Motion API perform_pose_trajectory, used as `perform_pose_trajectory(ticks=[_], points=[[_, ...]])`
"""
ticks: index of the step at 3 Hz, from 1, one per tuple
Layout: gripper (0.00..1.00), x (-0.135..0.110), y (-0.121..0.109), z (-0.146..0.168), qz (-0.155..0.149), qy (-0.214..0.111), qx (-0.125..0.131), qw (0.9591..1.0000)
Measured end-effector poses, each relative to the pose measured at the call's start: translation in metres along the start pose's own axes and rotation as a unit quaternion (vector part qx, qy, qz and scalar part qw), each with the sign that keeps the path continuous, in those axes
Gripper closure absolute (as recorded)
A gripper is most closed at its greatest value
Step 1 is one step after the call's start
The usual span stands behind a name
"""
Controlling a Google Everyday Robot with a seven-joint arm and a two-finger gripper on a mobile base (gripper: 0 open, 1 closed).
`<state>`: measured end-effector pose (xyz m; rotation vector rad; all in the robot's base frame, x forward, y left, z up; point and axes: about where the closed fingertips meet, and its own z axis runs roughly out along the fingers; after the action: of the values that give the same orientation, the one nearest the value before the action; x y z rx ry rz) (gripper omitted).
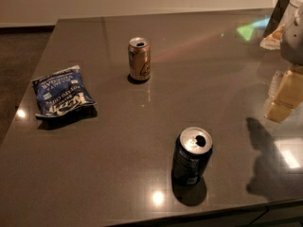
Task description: Move pepsi can near orange can
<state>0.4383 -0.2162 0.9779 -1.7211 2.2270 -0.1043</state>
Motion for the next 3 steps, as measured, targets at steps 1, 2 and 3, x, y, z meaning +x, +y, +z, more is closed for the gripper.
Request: perform_pose_trajectory(ticks=[1, 2, 3], points=[[0.00, 0.000, 0.000, 0.000, 0.000, 0.000, 0.000, 1.0000], [0.00, -0.007, 0.008, 0.002, -0.001, -0.028, -0.032, 0.9991], [0.00, -0.016, 0.029, 0.006, -0.011, -0.066, -0.072, 0.9952]])
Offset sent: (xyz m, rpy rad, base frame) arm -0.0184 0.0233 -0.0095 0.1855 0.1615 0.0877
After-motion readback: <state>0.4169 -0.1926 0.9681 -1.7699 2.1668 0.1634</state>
